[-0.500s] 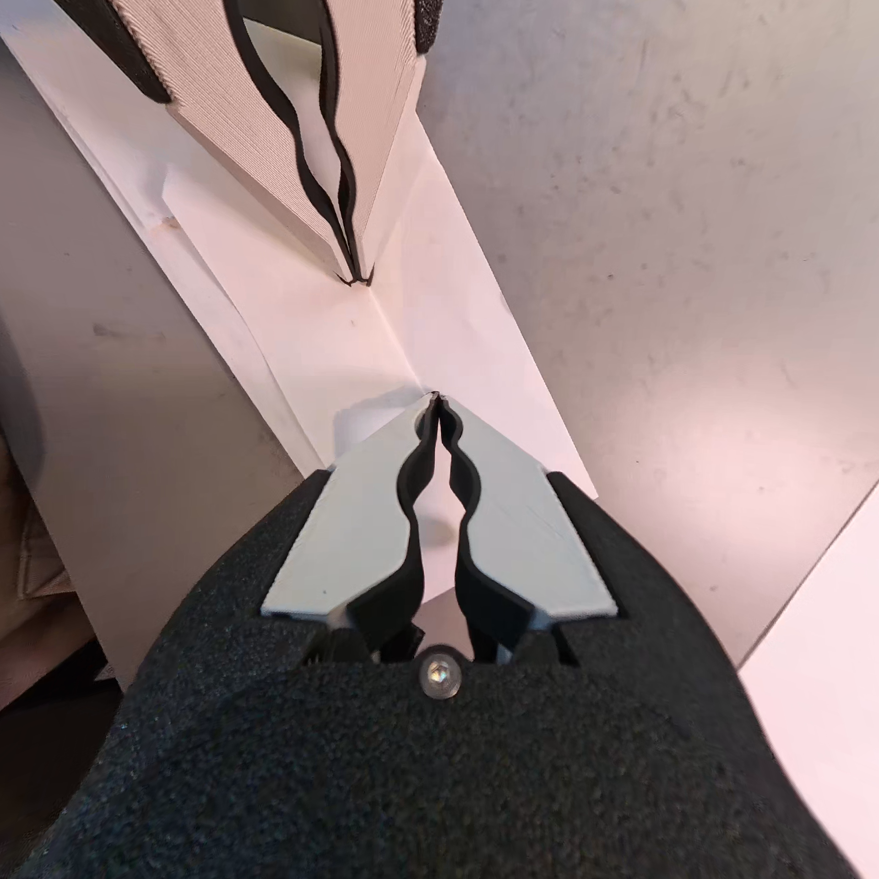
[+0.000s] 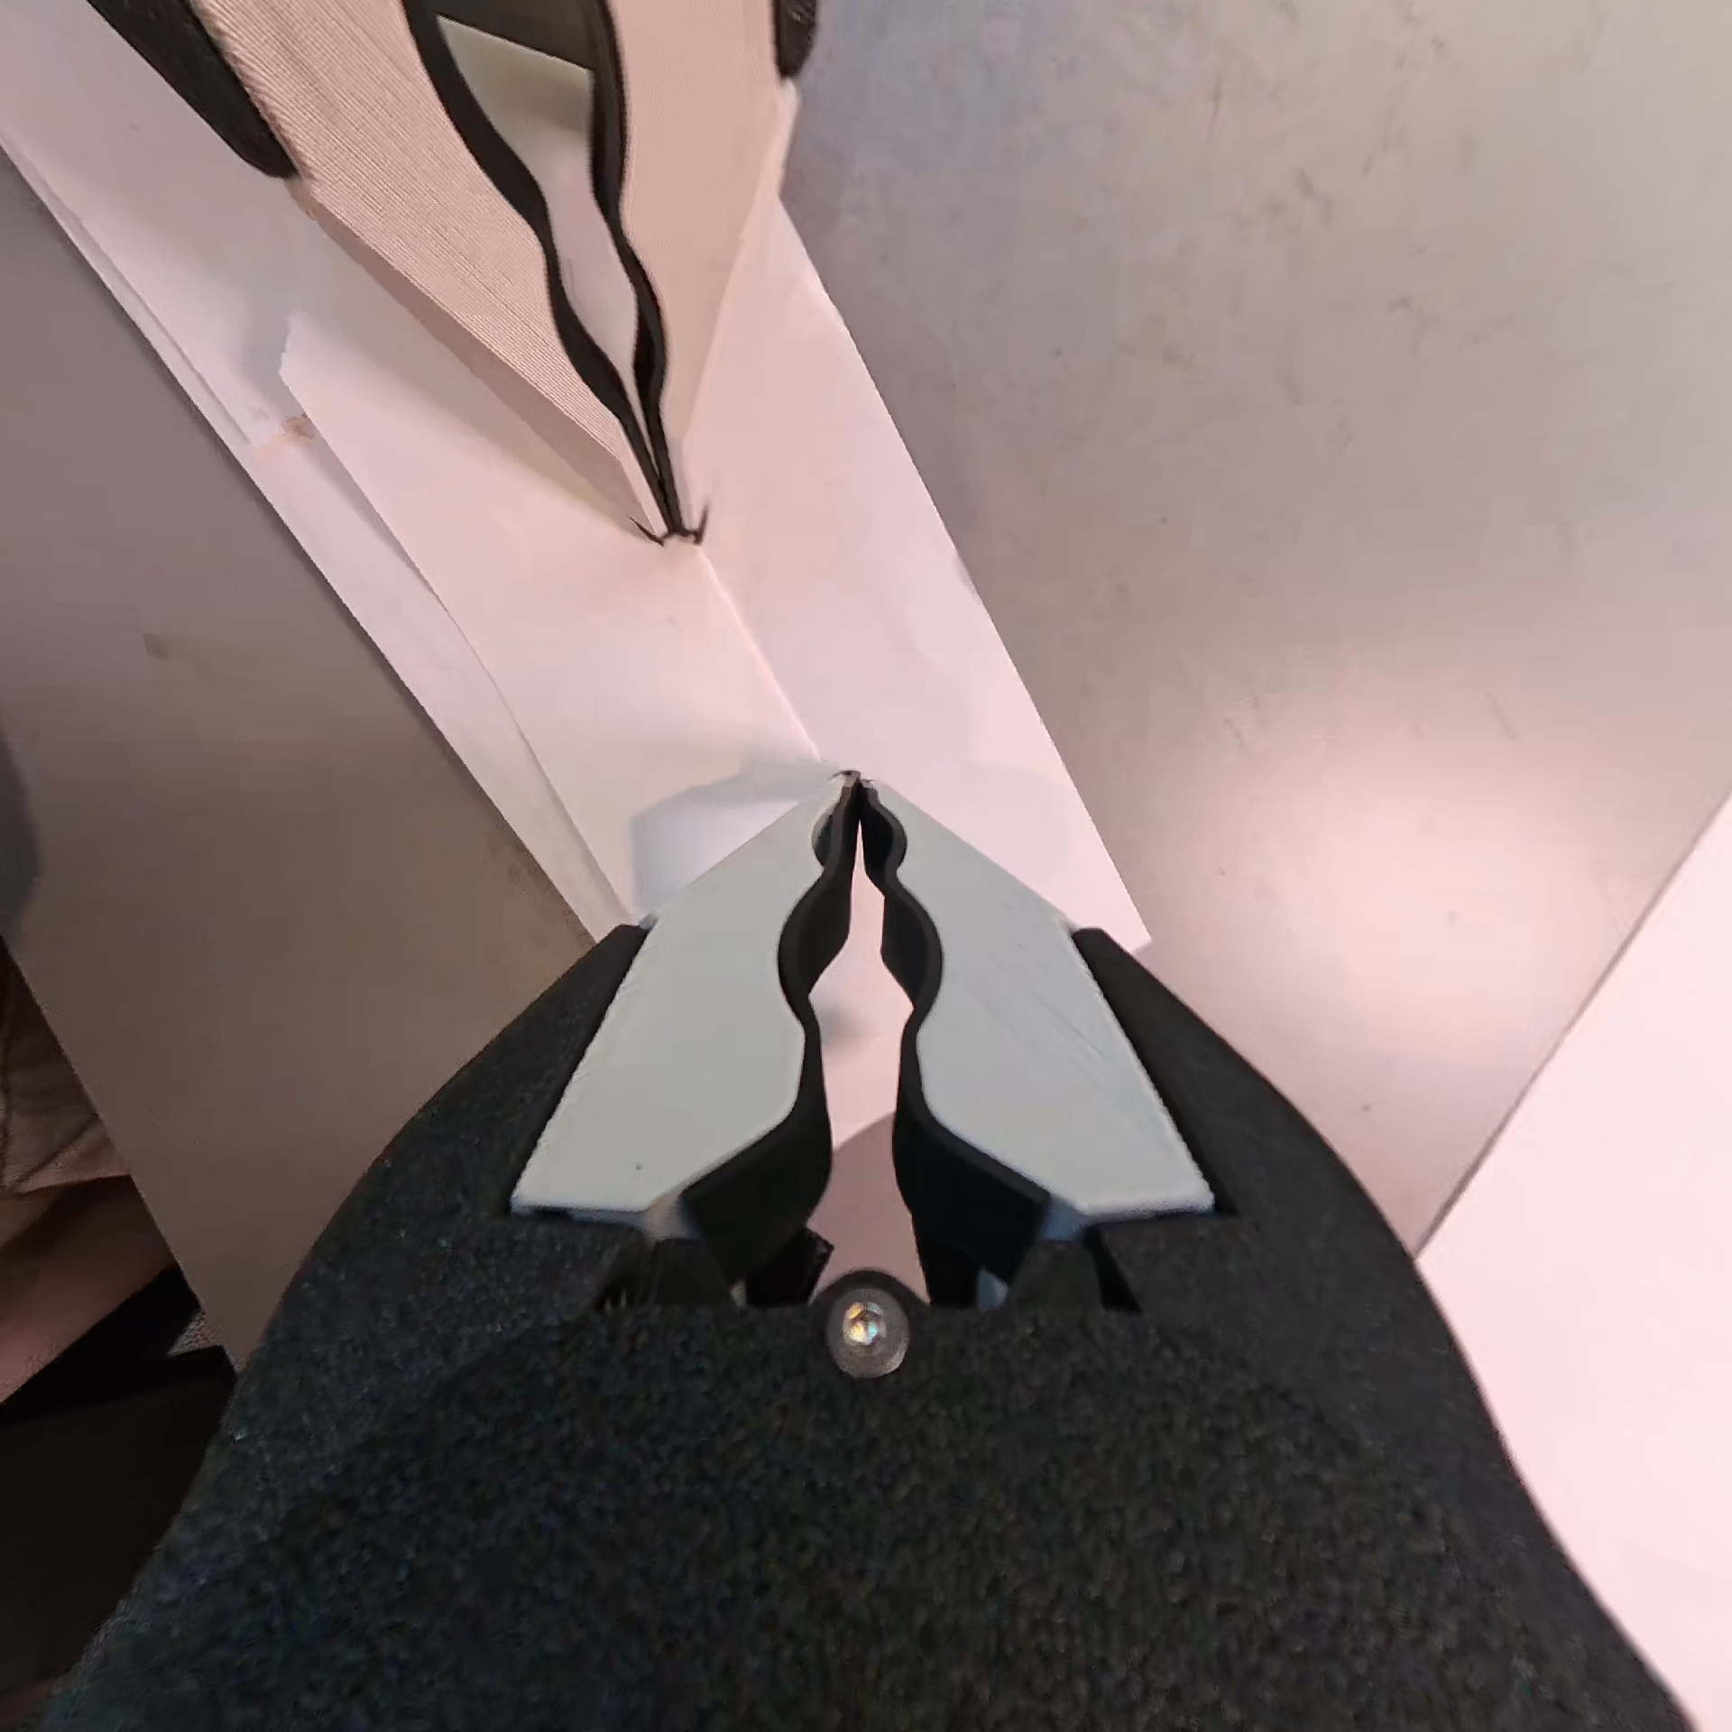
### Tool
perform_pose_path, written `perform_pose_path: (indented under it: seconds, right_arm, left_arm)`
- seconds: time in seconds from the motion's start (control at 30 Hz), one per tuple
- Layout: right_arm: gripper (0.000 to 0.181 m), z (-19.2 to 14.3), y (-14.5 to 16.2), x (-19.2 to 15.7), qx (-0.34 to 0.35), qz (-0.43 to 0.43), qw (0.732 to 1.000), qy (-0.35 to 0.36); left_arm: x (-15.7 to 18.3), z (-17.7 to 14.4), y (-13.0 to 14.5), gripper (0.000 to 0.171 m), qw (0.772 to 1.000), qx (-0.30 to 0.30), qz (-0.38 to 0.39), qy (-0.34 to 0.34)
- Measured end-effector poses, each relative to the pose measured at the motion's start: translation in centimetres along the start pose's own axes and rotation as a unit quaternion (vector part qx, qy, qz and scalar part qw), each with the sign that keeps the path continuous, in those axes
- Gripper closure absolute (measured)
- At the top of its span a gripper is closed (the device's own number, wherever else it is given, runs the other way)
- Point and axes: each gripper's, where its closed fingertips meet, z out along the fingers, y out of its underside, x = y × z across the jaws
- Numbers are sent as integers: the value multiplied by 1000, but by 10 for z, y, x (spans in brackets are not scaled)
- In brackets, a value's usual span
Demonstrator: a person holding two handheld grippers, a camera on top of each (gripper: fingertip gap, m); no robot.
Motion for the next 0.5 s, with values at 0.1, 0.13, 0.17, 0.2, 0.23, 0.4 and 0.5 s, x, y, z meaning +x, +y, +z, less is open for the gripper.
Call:
perform_pose_path:
  seconds: [0.1,0.13,0.17,0.2,0.23,0.4,0.5]
  right_arm:
    - [181,-9,19,8,-23,22,999,2]
    - [181,-4,27,8,-39,20,999,7]
    - [181,-4,24,9,-26,22,999,12]
    - [181,-4,23,9,-26,23,999,12]
    - [181,-4,24,9,-26,22,999,13]
    - [181,-11,37,15,-22,63,998,4]
    - [181,-12,49,22,-29,76,997,11]
  left_arm:
    - [0,0,0,171,1000,3,-2,1]
    - [0,0,0,171,1000,3,-2,2]
    - [0,0,0,171,1000,4,-3,4]
    - [0,0,0,171,1000,4,-5,6]
    - [0,0,0,171,1000,5,-6,6]
    - [0,-1,0,171,1000,5,-3,2]
    - [0,-1,1,171,1000,5,-3,4]
